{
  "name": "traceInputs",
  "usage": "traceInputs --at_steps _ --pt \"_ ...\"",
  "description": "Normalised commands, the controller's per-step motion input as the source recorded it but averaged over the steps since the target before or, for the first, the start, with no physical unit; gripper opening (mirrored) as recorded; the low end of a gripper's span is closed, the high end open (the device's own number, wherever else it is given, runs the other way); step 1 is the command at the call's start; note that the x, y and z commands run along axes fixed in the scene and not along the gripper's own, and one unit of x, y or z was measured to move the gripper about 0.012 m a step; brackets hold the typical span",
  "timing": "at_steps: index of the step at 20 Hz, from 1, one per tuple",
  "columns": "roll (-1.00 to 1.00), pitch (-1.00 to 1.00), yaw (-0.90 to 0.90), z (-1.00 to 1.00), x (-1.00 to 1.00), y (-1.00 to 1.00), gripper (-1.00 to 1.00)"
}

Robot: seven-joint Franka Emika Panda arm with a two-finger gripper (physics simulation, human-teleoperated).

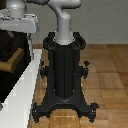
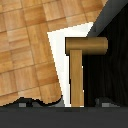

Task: Open the door by pressing down and pulling on the handle.

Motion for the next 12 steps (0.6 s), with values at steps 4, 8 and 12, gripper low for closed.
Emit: traceInputs --at_steps 4,8,12 --pt "0.0 0.0 0.0 -0.75 0.0 -0.5 1.0" --pt "0.0 0.0 0.0 -0.75 0.0 -0.5 1.0" --pt "0.0 0.0 0.0 -0.5 0.0 -0.75 1.0"
